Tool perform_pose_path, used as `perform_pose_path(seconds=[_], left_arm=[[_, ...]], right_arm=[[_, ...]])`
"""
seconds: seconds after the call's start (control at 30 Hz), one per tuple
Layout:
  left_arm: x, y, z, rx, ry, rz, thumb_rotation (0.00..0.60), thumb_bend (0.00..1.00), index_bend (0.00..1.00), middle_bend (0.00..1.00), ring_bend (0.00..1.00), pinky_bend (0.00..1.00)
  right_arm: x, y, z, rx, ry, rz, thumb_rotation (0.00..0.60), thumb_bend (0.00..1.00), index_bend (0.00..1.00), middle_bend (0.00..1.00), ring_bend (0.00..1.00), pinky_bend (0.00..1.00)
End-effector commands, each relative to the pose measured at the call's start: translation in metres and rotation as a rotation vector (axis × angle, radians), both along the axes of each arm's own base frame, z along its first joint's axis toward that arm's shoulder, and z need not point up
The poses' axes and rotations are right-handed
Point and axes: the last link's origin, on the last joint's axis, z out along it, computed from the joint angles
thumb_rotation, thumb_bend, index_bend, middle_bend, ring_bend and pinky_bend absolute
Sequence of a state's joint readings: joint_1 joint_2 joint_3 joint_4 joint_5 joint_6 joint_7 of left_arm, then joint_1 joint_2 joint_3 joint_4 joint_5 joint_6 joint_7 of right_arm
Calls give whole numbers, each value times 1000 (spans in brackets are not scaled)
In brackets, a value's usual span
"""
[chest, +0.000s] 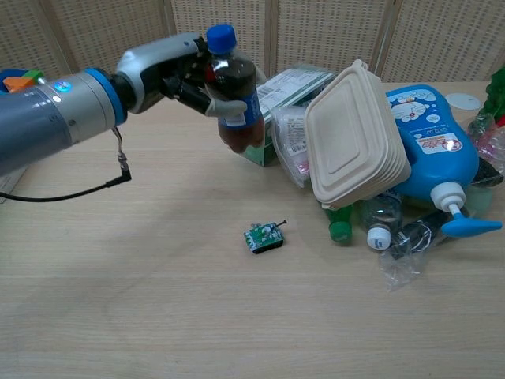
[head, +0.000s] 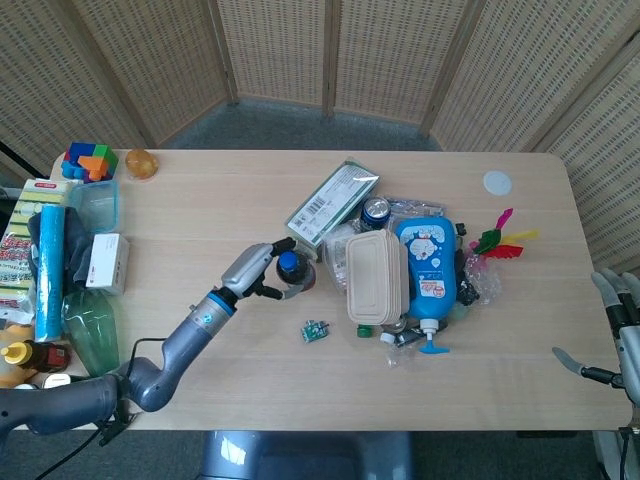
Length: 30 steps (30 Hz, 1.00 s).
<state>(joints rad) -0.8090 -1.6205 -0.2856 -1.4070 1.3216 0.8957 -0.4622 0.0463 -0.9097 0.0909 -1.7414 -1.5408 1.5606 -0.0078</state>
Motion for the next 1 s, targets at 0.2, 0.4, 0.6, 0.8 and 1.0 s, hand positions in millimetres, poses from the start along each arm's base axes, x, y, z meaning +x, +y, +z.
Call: perform_pose_path(seconds=[0.2,0.4,0.6,0.8,1.0], left_arm=[[14,0,92,103,-78,-4,600,466,456,282,354,358],[33,5,126,147,-91,-35,600,463,455,282,354,353],[48,14,136,146,-108,-43,600,463,455,283,354,351],[54,18,134,137,-108,-45,600,463,456,283,354,351],[55,21,131,131,-101,-46,600,461,456,283,353,349]], right_arm=[[1,-5,-8,12,-13,8,390,147,0,0,0,0],[2,-7,-10,9,-17,11,390,146,0,0,0,0],[1,-6,-9,2,-19,7,393,146,0,0,0,0],[-1,-4,-6,-8,-18,-3,390,145,0,0,0,0],[0,-5,-6,-11,-20,-1,388,146,0,0,0,0]])
